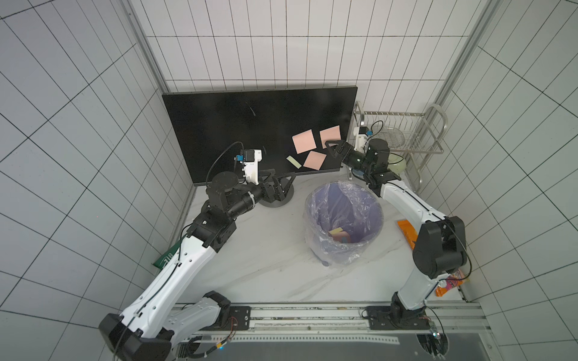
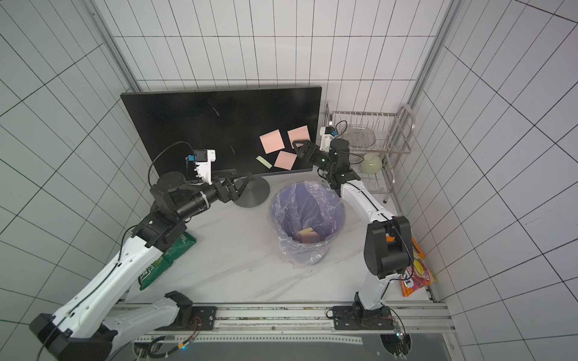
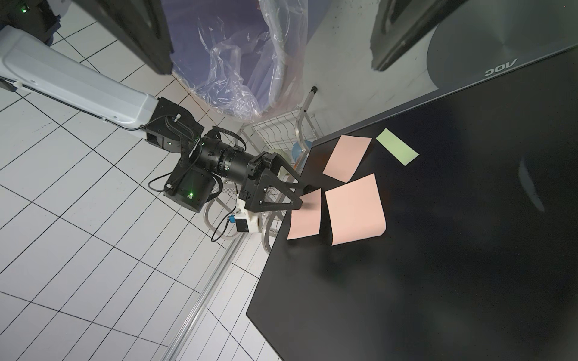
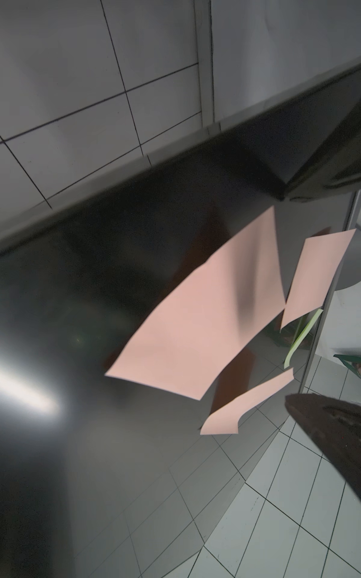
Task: Remove the sticky note from the monitor
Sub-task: Tear off the sticky note from the monitor.
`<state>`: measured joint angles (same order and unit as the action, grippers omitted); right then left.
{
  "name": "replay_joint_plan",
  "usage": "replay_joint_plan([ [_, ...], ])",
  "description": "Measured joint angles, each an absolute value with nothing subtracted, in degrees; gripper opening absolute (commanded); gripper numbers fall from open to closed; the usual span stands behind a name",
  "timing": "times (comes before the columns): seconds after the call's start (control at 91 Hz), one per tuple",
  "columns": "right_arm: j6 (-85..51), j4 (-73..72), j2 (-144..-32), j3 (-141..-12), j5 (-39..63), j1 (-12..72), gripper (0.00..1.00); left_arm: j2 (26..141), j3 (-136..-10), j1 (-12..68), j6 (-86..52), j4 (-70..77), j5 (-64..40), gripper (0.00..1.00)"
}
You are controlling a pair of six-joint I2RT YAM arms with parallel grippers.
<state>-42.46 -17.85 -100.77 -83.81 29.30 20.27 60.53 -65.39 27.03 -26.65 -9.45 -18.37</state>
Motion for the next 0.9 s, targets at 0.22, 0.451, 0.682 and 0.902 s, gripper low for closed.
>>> replay_joint_plan([
  [0.22,-44.69,-22.04,-101.95,-83.81,31.29,20.27,0.94,60.53,-65.17,26.72,-27.03,-8.56,-19.0,0.99],
  [0.451,-46.33,-25.23,-102.17,-83.79,32.82,20.29,0.91,60.53,-64.9,26.39,-27.22,-8.36,-19.25,0.99],
  [0.682,-47.4,-28.51,-102.15,-83.11,33.63,20.34,0.91,60.53,-64.88,26.13,-27.24,-8.36,-19.42,0.99],
  [0.902,-48.29,-30.55,-101.86,-82.13,34.0,20.4,0.88,60.53,-64.9,26.13,-27.24,-8.36,-19.59,0.99],
])
